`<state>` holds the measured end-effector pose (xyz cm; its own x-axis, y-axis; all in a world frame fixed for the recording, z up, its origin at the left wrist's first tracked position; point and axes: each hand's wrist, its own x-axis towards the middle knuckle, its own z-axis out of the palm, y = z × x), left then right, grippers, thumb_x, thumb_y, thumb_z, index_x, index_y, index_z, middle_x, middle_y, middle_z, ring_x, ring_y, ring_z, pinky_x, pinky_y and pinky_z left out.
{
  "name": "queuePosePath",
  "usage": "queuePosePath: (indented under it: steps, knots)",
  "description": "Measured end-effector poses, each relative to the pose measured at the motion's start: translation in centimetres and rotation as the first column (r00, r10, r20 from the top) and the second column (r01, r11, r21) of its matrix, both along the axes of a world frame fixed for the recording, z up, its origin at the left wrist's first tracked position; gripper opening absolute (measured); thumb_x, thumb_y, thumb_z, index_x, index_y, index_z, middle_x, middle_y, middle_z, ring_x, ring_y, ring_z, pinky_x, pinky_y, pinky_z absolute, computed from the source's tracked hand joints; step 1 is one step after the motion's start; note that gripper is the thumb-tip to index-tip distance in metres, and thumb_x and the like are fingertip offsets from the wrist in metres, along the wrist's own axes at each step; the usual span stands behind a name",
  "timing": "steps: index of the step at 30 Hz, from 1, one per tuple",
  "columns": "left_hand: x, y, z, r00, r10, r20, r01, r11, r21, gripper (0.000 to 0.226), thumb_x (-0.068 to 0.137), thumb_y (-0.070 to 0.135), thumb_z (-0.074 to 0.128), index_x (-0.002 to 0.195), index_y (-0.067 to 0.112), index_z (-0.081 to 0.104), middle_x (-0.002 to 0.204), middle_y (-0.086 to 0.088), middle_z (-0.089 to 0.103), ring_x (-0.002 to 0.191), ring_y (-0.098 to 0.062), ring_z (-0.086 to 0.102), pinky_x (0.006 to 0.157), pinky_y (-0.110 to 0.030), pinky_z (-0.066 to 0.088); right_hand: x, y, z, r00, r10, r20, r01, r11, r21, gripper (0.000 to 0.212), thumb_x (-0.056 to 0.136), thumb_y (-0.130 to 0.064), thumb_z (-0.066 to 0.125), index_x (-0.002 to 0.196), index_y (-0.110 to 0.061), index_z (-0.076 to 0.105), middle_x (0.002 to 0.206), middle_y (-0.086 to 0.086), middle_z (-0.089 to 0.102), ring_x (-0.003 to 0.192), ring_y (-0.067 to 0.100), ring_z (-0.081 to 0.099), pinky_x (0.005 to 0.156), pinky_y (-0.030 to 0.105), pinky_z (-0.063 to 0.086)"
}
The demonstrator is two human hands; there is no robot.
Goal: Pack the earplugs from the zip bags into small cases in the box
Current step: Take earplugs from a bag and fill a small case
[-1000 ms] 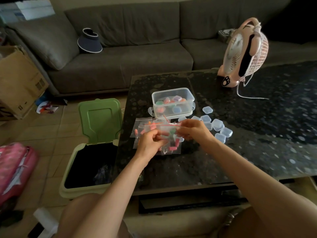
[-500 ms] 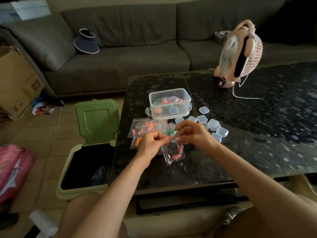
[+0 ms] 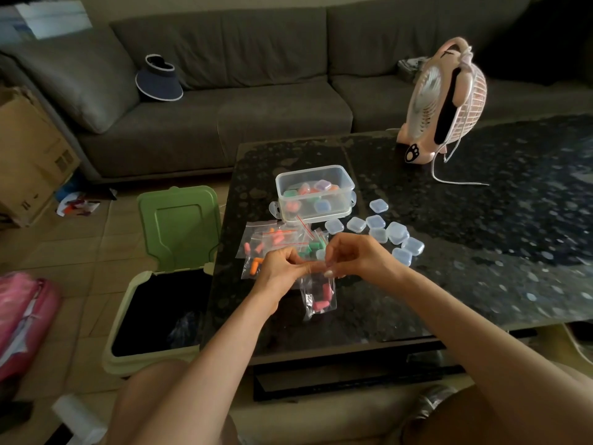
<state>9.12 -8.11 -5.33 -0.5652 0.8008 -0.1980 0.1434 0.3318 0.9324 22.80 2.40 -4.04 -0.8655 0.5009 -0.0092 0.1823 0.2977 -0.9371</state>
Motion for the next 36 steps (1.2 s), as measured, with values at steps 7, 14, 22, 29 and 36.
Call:
queuePosePath:
  steps: [7, 14, 22, 29, 36]
  knots:
    - [-0.2, 0.0, -0.1, 0.992, -0.125, -0.021, 0.126, 0.989, 0.081, 0.025, 0.073, 0.023, 0.078, 0.077, 0.017, 0.054, 0.079, 0.001, 0.062, 0.077, -0.013, 0.057, 0.067, -0.023, 0.044, 0.2, 0.2, 0.0, 0.997, -0.049, 0.053, 0.047, 0.998, 0.043, 0.017, 0.073, -0.003, 0.077, 0.081, -0.013, 0.067, 0.074, 0.001, 0.069, 0.066, 0.007, 0.066, 0.065, 0.017, 0.052]
    - [-0.7, 0.0, -0.2, 0.945, -0.243, -0.219, 0.278, 0.95, 0.144, 0.015, 0.08, 0.011, 0.07, 0.084, 0.02, 0.059, 0.089, 0.002, 0.063, 0.082, -0.012, 0.06, 0.064, -0.017, 0.042, 0.4, 0.5, 0.2, 0.99, -0.085, 0.112, 0.079, 0.995, 0.06, 0.01, 0.075, -0.008, 0.076, 0.083, -0.013, 0.073, 0.076, 0.0, 0.07, 0.065, 0.004, 0.064, 0.066, 0.016, 0.054]
    - [-1.0, 0.1, -0.9, 0.828, -0.288, -0.48, 0.358, 0.932, 0.06, 0.012, 0.078, 0.009, 0.073, 0.073, 0.012, 0.062, 0.091, -0.002, 0.06, 0.089, -0.016, 0.06, 0.08, -0.032, 0.052, 0.4, 0.7, 0.0, 0.969, -0.034, 0.247, 0.017, 0.998, 0.068, 0.015, 0.076, -0.013, 0.076, 0.092, -0.011, 0.076, 0.074, -0.003, 0.069, 0.059, -0.003, 0.059, 0.059, 0.009, 0.046]
    - [-0.5, -0.8, -0.5, 0.889, -0.288, -0.356, 0.347, 0.931, 0.111, 0.022, 0.077, 0.004, 0.071, 0.064, 0.016, 0.058, 0.084, 0.005, 0.062, 0.082, 0.001, 0.055, 0.073, -0.012, 0.039, 1.4, 1.3, -0.9, 0.931, 0.016, 0.364, -0.035, 0.998, 0.045, 0.007, 0.077, -0.016, 0.075, 0.085, -0.014, 0.075, 0.07, -0.001, 0.069, 0.063, 0.006, 0.061, 0.061, 0.013, 0.049]
    - [-0.2, -1.7, -0.9, 0.907, -0.358, -0.223, 0.382, 0.921, 0.074, 0.017, 0.083, 0.006, 0.067, 0.072, 0.015, 0.057, 0.082, 0.003, 0.064, 0.073, -0.008, 0.053, 0.07, -0.021, 0.042, 1.9, 1.0, -0.4, 0.973, 0.146, 0.181, -0.129, 0.987, -0.099, 0.031, 0.078, 0.004, 0.07, 0.101, -0.015, 0.066, 0.095, 0.013, 0.069, 0.082, 0.017, 0.065, 0.077, 0.025, 0.055]
